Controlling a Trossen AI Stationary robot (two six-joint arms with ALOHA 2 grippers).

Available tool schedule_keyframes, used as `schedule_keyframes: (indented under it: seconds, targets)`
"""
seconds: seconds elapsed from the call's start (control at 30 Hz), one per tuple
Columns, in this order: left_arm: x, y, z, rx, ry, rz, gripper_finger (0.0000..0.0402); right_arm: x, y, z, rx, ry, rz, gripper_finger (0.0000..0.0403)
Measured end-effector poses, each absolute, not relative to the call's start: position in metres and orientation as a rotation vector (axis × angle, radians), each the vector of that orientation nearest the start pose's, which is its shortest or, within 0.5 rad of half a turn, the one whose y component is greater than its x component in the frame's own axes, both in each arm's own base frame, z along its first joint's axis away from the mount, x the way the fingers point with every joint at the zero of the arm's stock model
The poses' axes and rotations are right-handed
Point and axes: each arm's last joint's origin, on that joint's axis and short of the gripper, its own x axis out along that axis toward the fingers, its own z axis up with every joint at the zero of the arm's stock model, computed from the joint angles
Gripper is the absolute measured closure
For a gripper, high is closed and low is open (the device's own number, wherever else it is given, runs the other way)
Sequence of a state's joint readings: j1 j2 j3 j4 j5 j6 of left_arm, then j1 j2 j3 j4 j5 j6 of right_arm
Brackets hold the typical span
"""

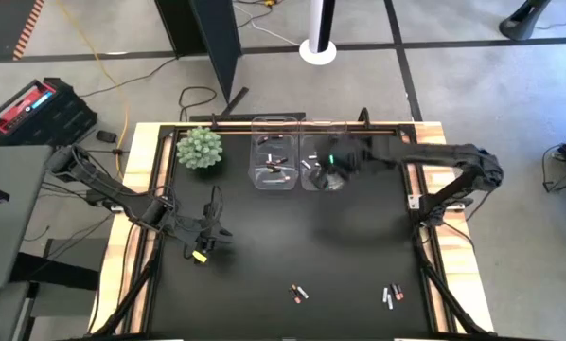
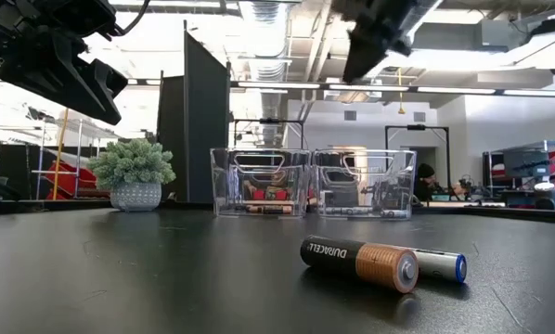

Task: Sort batteries
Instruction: Put the white battery into the right transparent bin

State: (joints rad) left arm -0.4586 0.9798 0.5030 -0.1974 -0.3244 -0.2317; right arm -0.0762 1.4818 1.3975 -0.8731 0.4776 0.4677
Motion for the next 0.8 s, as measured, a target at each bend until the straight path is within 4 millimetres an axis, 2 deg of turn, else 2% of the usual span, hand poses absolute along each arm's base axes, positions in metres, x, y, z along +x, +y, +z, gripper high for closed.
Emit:
schedule_keyframes:
  seconds: [0.13,0.27,0.43,0.6,0.8]
  targets:
    - [0.177,-0.077,0.204,0.034,0.633,-0.056,0.0303,0.3,-0.084,0.32,0.246,0.887,-0.617,0.0368]
    - [0.177,-0.077,0.204,0.034,0.633,-0.056,0.0303,0.298,-0.127,0.301,0.208,0.988,-0.598,0.0367]
    - [0.177,-0.077,0.204,0.034,0.633,-0.056,0.0303,0.298,-0.173,0.265,0.23,1.122,-0.54,0.0367]
    - [0.177,-0.077,0.204,0.034,0.634,-0.056,0.0303,0.308,-0.2,0.23,0.231,1.227,-0.473,0.0367]
    - [0.176,-0.077,0.204,0.036,0.637,-0.055,0.0303,0.327,-0.214,0.204,0.157,1.306,-0.39,0.0367]
